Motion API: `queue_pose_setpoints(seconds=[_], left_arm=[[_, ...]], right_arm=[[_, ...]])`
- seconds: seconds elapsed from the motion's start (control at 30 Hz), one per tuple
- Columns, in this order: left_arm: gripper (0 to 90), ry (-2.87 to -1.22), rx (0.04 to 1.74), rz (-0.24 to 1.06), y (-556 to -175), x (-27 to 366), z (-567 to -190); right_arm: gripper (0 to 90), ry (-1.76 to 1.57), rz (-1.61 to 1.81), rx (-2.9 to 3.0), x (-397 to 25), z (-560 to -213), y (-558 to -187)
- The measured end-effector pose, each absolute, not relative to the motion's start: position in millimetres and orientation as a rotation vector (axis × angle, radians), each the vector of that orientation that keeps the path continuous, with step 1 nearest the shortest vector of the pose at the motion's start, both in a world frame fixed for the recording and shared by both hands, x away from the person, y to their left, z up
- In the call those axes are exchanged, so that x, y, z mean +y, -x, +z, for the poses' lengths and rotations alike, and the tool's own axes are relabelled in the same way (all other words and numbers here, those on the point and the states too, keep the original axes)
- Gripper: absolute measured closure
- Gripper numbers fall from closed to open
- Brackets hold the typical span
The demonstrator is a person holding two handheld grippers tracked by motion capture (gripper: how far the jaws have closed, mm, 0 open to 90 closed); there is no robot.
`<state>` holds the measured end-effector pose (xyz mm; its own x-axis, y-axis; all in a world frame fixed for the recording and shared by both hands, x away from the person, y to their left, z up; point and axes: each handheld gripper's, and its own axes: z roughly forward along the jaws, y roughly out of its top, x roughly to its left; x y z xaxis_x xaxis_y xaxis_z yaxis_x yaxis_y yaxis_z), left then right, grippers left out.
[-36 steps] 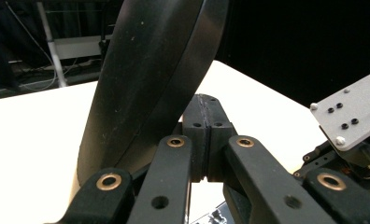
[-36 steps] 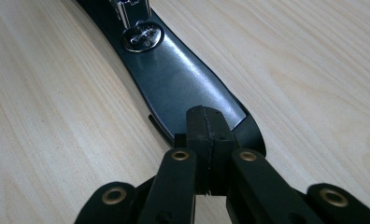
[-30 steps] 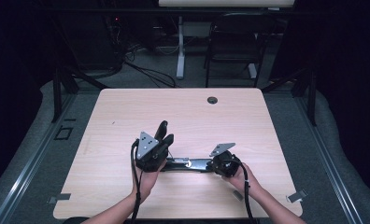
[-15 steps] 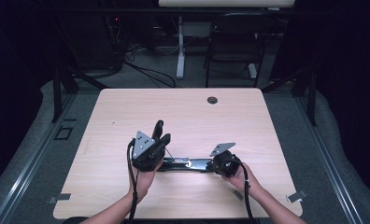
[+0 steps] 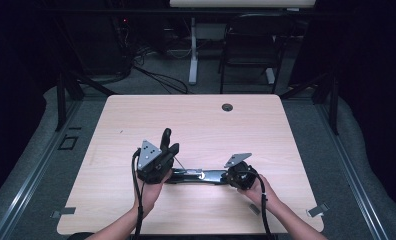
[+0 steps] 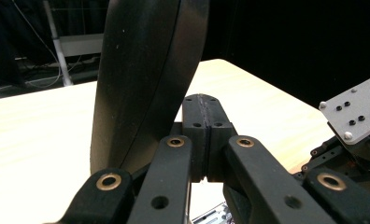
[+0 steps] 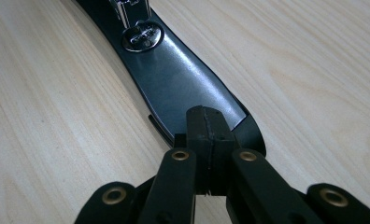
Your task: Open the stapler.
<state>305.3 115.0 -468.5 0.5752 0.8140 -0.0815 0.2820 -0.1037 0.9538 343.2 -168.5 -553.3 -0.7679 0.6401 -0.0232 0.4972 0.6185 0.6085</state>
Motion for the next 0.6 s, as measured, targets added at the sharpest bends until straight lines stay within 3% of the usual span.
queue_pose_setpoints(seconds=[0.6], left_arm=[[90.0,-1.663,0.937,0.589,-304,127,-467]], right_arm=[[90.0,-0.924,0.867,2.598,-168,-553,-343]])
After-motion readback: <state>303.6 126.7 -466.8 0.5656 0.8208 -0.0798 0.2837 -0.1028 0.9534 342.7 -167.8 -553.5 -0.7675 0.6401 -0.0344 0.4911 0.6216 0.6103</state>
